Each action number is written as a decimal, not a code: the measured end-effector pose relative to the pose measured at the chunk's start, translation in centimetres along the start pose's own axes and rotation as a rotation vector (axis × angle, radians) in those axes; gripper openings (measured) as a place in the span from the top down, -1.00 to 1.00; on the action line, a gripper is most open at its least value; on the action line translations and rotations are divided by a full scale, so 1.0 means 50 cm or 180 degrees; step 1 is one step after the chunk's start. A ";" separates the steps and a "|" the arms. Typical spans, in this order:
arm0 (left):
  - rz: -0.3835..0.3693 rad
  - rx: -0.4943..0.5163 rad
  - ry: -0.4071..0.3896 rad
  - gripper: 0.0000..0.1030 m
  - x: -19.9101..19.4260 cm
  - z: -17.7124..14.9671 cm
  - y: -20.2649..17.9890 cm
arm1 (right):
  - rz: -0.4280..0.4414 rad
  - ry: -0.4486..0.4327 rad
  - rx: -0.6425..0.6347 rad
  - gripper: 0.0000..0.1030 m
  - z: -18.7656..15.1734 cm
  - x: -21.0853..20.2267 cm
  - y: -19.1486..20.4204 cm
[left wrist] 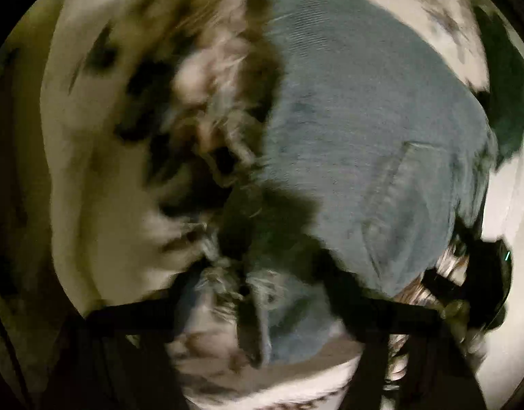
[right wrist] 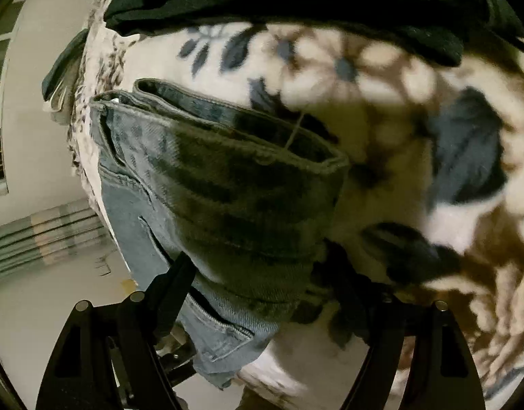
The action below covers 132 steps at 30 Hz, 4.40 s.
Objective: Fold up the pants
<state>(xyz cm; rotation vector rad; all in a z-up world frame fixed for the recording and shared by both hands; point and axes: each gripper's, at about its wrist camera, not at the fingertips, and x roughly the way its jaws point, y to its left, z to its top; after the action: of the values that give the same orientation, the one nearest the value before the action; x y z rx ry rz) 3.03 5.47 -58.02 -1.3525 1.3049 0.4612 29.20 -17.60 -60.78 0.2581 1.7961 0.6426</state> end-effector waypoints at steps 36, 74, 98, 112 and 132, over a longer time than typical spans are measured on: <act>-0.1340 -0.1817 -0.0109 0.34 0.030 -0.019 0.009 | 0.0267 -0.0130 0.0240 -0.11 -0.004 0.020 0.003; -0.0715 0.0720 -0.0650 0.52 -0.293 0.111 -0.216 | 0.0628 -0.1211 0.0593 0.50 -0.177 -0.193 0.216; -0.0435 0.2541 0.0541 0.51 0.115 0.388 -0.839 | 0.1106 -0.2590 0.2149 0.50 0.122 -0.319 -0.054; 0.0137 0.3029 0.0410 -0.82 0.070 0.360 -0.817 | 0.0555 -0.2280 0.2127 -0.81 0.095 -0.324 -0.037; 0.1049 0.4581 -0.1109 -1.00 -0.251 0.067 -0.849 | -0.2221 -0.2367 0.1362 -0.88 -0.107 -0.572 0.324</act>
<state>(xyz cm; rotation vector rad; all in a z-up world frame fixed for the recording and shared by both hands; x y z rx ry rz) 37.12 2.54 -29.76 0.1399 1.1128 -0.0932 31.05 -19.55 -27.58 0.1124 1.1517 -0.3203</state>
